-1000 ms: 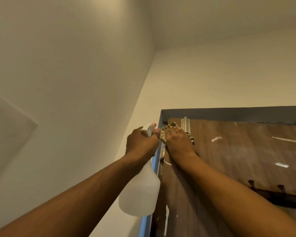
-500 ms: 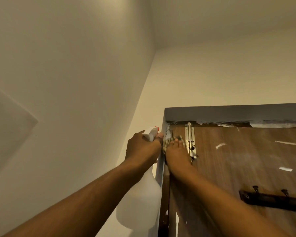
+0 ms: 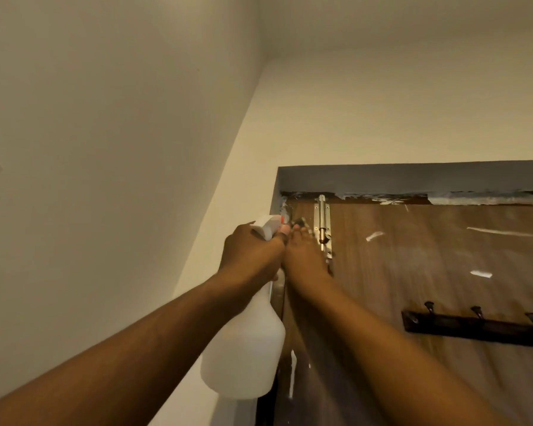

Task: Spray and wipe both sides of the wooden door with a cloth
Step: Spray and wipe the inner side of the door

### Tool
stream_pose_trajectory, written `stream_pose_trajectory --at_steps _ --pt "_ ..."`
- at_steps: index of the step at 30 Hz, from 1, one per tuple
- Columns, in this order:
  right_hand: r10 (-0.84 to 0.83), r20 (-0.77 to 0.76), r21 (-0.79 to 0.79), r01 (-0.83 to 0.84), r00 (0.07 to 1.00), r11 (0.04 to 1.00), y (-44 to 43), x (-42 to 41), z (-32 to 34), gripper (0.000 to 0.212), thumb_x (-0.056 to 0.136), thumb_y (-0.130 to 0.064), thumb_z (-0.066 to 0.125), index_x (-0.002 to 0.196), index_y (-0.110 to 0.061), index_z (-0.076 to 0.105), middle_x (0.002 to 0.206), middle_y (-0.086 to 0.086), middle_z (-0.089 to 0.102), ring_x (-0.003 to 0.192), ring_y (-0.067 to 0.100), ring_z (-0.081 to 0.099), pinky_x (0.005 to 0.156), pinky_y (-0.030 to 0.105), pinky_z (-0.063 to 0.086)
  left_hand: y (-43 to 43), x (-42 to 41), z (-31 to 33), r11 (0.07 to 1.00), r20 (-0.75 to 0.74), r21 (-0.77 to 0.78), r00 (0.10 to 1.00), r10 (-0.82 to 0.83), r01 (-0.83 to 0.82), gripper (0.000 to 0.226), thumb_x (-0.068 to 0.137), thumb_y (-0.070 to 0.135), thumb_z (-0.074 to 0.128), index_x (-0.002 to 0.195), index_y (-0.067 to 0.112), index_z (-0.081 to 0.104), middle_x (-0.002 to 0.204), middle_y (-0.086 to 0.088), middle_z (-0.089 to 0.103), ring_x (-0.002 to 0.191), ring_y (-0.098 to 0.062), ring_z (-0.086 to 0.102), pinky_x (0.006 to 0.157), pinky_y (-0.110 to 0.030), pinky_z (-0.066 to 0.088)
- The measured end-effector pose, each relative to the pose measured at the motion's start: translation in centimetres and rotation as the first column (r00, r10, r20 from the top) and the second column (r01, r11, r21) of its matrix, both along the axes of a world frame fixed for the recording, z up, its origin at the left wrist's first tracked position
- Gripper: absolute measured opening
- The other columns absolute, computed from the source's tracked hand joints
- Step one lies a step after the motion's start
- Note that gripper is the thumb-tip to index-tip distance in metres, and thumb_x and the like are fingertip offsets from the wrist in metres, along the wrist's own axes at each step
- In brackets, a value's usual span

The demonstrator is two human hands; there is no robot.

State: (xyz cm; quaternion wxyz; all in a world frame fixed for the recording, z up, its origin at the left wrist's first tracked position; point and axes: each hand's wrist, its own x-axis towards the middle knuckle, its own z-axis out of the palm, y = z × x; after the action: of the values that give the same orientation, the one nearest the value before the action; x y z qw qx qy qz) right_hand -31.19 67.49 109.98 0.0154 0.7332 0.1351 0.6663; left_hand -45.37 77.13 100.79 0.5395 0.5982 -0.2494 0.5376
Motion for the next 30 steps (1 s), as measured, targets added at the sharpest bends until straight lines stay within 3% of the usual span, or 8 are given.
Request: stream_pose_trajectory --at_steps 4,9,13,16,18,22,26,30 --pt "-0.027 -0.065 -0.114 0.019 0.998 0.993 -2.2 -1.6 -7.6 0.069 0.103 -0.021 0.051 0.157 -0.004 0.012 0.163 0.020 0.015 0.152 0.033 0.013 0.123 0.039 0.008 -0.5 0.3 -1.2 1.000 -0.047 0.012 0.999 -0.010 0.011 0.049 0.089 0.043 0.056 0.123 0.008 0.053 0.104 -0.012 0.063 0.083 -0.021 0.063 0.072 -0.034 0.059" --pt "-0.135 -0.094 -0.064 0.130 0.986 0.989 -1.3 -1.9 -6.2 0.075 0.101 -0.023 0.055 0.157 -0.002 0.009 0.164 0.022 0.012 0.152 0.035 0.010 0.122 0.042 0.012 -1.4 0.4 -1.7 1.000 -0.118 -0.011 0.993 -0.018 0.017 0.051 0.089 0.043 0.056 0.125 0.006 0.049 0.108 -0.013 0.060 0.090 -0.024 0.061 0.084 -0.035 0.055" --pt "0.025 -0.169 -0.015 -0.028 0.985 0.999 -0.8 -3.3 -5.5 0.073 0.102 -0.023 0.052 0.156 0.000 0.008 0.164 0.021 0.008 0.152 0.035 0.007 0.123 0.041 0.009 -2.1 0.4 -1.7 0.999 -0.135 -0.015 0.990 0.038 -0.041 0.054 0.090 0.043 0.054 0.129 0.006 0.046 0.119 -0.015 0.058 0.096 -0.026 0.059 0.084 -0.032 0.051" --pt "0.047 -0.153 -0.117 -0.066 0.987 0.991 -3.6 -2.3 -9.7 0.070 0.103 -0.027 0.051 0.157 -0.006 0.013 0.165 0.016 0.013 0.152 0.030 0.012 0.123 0.039 0.009 -2.4 0.6 -2.3 1.000 -0.125 0.000 0.992 0.014 -0.014 0.056 0.089 0.045 0.056 0.128 0.006 0.048 0.115 -0.014 0.061 0.096 -0.027 0.062 0.088 -0.038 0.054" --pt "-0.043 -0.135 -0.163 0.021 0.990 0.986 -7.2 -1.8 -11.8 0.068 0.104 -0.020 0.048 0.158 -0.006 0.009 0.165 0.018 0.011 0.152 0.031 0.012 0.123 0.041 0.009 -2.8 0.7 -2.6 1.000 -0.114 0.008 0.993 -0.012 0.013 0.052 0.088 0.045 0.056 0.122 0.007 0.050 0.098 -0.008 0.063 0.087 -0.024 0.063 0.080 -0.039 0.056" --pt "-0.120 -0.068 0.005 0.120 0.990 0.993 -11.5 -3.2 -8.6 0.065 0.105 -0.013 0.041 0.158 -0.004 0.004 0.165 0.018 0.007 0.153 0.032 0.009 0.122 0.041 0.017 -3.5 0.8 -3.0 0.999 -0.117 0.017 0.992 -0.046 0.048 0.030 0.090 0.039 0.054 0.105 0.018 0.039 0.075 0.009 0.047 0.065 -0.007 0.051 0.053 -0.014 0.045" --pt "-0.085 -0.041 -0.022 0.084 0.996 0.996 -10.6 -3.3 -5.1 0.059 0.107 -0.017 0.034 0.158 -0.008 0.007 0.167 0.011 0.005 0.154 0.027 0.002 0.123 0.038 0.005 -4.0 0.9 -2.6 0.998 -0.093 0.021 0.994 -0.055 0.057 0.031 0.090 0.039 0.055 0.105 0.013 0.045 0.079 0.003 0.055 0.069 -0.010 0.056 0.058 -0.018 0.050" --pt "-0.128 -0.117 -0.195 0.104 0.985 0.975 -14.0 -4.1 -7.5 0.065 0.106 -0.020 0.041 0.159 -0.013 0.004 0.167 0.008 0.002 0.154 0.023 0.001 0.123 0.038 0.009 -4.9 1.6 -2.6 0.994 -0.106 0.027 0.989 -0.104 0.108 0.047 0.088 0.042 0.057 0.121 0.010 0.049 0.096 -0.010 0.063 0.078 -0.020 0.064 0.062 -0.028 0.056"
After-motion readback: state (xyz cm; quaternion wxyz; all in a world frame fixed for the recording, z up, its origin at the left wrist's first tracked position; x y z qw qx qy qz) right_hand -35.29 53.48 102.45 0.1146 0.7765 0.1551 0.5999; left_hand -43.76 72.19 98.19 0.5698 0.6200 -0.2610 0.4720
